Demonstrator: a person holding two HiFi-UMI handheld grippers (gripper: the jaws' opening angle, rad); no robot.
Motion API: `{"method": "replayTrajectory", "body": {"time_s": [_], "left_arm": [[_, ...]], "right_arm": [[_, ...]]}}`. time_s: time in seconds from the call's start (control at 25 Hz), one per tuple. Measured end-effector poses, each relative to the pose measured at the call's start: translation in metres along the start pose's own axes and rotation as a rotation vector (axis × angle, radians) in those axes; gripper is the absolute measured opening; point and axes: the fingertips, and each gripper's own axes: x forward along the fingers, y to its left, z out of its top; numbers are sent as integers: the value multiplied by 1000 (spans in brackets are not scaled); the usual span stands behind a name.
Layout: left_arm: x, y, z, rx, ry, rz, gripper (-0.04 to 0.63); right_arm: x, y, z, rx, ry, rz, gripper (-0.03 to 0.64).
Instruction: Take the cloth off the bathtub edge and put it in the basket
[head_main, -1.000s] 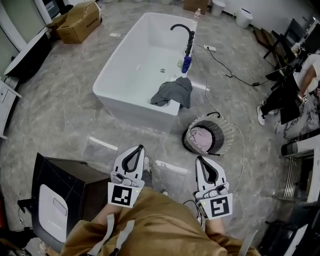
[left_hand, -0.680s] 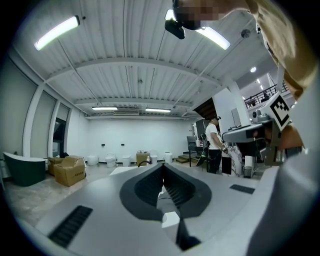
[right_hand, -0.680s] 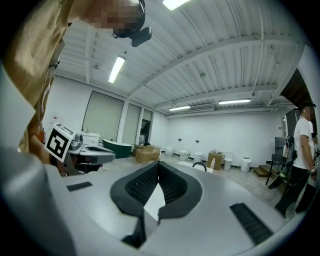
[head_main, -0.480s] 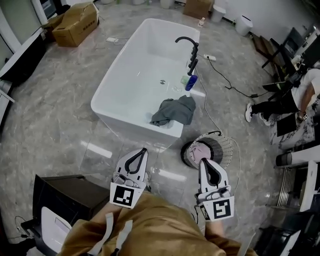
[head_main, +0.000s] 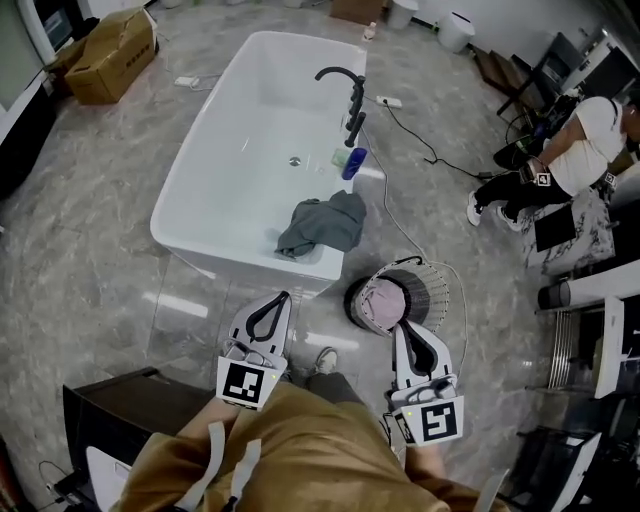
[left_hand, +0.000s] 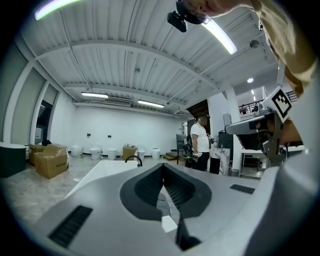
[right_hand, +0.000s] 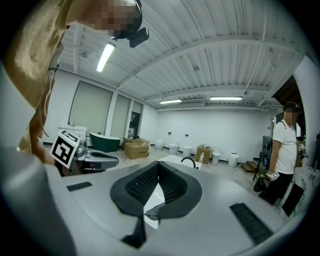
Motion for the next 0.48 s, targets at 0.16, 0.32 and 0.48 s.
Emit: {"method": "replayTrajectory", "body": {"time_s": [0.16, 0.32, 0.48], "left_arm": [[25, -8, -4, 4, 17, -17, 6], [51, -8, -8, 13, 35, 24, 6], [86, -13, -12, 41, 51, 26, 6]], "right_arm": [[10, -21, -5, 16, -2, -2, 6], [22, -45, -5, 13, -14, 27, 6], [38, -72, -10, 9, -8, 43, 6]]}}
